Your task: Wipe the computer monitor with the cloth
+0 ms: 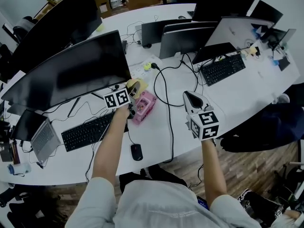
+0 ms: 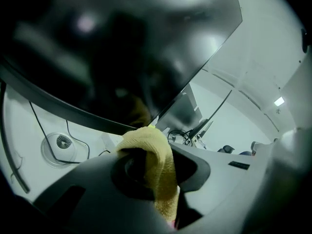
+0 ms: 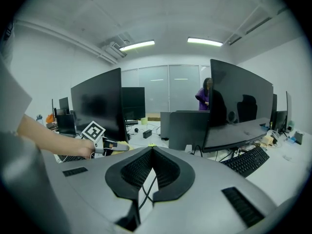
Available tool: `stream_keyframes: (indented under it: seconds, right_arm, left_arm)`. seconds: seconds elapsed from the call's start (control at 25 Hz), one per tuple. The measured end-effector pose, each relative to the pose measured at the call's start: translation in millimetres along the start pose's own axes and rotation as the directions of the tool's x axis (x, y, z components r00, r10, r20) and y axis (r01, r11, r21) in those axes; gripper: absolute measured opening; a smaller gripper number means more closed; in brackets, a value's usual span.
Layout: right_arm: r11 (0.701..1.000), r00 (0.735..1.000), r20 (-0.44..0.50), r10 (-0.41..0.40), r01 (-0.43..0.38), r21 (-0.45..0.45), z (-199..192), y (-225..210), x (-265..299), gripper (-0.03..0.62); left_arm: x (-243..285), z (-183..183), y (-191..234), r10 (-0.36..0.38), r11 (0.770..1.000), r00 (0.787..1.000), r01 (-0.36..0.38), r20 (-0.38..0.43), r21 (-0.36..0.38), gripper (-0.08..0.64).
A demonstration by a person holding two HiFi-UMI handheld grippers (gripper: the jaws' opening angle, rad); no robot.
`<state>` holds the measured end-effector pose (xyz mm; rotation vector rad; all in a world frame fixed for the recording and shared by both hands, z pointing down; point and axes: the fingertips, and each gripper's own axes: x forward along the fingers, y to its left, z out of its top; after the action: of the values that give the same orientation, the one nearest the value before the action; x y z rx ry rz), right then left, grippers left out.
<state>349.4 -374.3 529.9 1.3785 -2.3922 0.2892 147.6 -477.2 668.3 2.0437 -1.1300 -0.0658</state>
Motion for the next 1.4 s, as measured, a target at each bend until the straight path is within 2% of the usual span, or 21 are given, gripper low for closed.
stream_keyframes:
  seconds: [0.2,0.32,0.44,0.68,1.0,1.4]
  right_arm:
    - [1.000,1.000,0.007,-0.014,0.014,0.014,2,-11,-7,0.026]
    - [1.000,1.000,0.016,-0.017,0.017,0.021,4,-10,-9,0.026]
    - [1.000,0.999,0.029,-0.024,0.024,0.019,8,-8,-9,0.026]
    - [1.000,0.999,0.037,-0.028,0.028,0.009,14,-2,-16,0.026]
    - [0.999,0.997,0.064,-0.035,0.036,-0.014,34,5,-22,0.026]
    - [0.998,0.995,0.098,-0.034,0.038,-0.044,60,17,-29,0.026]
  left_arm:
    - [11,6,-16,-0.017,0.995,0.998,0.023,0.058,-0.098,0.081]
    - [14,10,-28,-0.028,0.995,0.997,0.035,0.076,-0.098,0.081]
    - [12,28,-30,-0.004,0.994,0.991,0.018,0.135,-0.104,0.081]
    - [3,41,-32,0.024,0.979,0.975,0.021,0.221,-0.201,0.081]
    - [-16,65,-56,-0.012,0.987,0.965,0.054,0.261,-0.154,0.081]
    - [-43,122,-111,-0.090,0.986,0.929,0.133,0.359,-0.098,0.081]
